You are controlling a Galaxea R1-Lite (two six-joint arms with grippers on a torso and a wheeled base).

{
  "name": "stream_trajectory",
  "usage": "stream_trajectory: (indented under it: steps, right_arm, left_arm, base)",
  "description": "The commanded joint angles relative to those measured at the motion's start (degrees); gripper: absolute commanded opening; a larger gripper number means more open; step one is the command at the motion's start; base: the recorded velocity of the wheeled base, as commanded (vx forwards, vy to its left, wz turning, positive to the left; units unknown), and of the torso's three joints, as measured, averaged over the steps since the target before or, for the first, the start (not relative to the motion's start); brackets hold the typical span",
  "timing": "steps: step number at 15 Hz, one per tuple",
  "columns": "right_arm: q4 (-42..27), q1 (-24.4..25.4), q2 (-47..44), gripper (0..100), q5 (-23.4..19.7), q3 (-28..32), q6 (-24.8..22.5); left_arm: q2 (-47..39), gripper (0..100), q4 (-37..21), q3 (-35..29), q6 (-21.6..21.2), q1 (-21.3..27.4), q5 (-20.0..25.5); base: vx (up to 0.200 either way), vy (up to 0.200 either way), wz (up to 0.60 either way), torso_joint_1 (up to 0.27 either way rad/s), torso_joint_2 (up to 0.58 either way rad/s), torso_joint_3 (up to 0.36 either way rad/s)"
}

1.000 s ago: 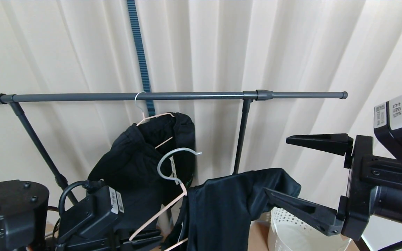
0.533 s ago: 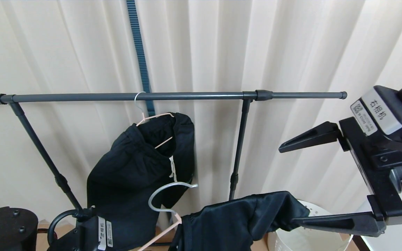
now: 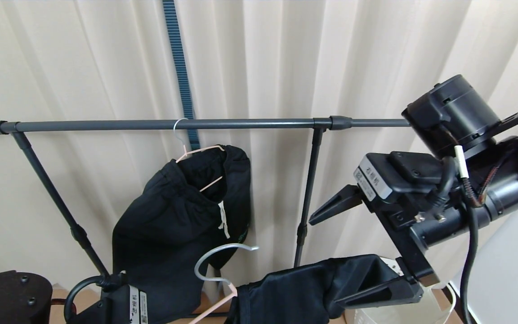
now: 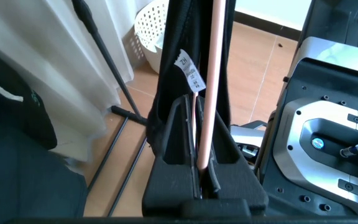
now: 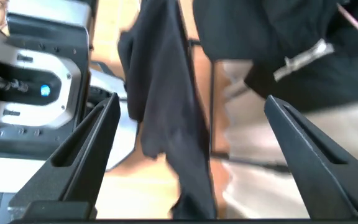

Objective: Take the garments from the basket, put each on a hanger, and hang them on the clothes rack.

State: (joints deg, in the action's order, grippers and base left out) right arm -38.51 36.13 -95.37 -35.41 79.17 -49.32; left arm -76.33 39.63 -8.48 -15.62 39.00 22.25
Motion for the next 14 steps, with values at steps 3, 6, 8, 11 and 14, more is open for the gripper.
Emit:
stream_trajectory:
  steps: [3,6,8,11,14]
  right_arm:
    - [0.72,1.92,-3.86,100,0.08,0.11,0.10]
    - [0.80,3.24,-5.09,100,0.08,0.20,0.10]
    - [2.30,4.91,-6.23,100,0.17,0.11,0.54]
    - [4.85,6.14,-8.43,100,0.08,0.55,0.90]
    - [5.81,7.11,-9.93,100,0.17,0.99,1.60]
  left_arm:
    - [-0.05,0,0.09,-0.13,0.06,0.03,-0.01]
    - [0.04,0,0.01,-0.04,-0.03,0.03,-0.01]
    - [0.12,0,0.09,-0.04,-0.03,0.03,-0.01]
    - [0.48,0,0.09,0.14,-0.64,0.20,-0.01]
    - [0.74,0,0.09,0.05,-0.64,0.38,-0.01]
  base:
    - [0.000,0.000,0.00,0.000,0.00,0.000]
    - [0.000,0.000,0.00,0.000,0.00,0.000]
    - [0.000,0.000,0.00,0.000,0.00,0.000]
    - [0.000,0.000,0.00,0.000,0.00,0.000]
    - [0.000,0.000,0.00,0.000,0.00,0.000]
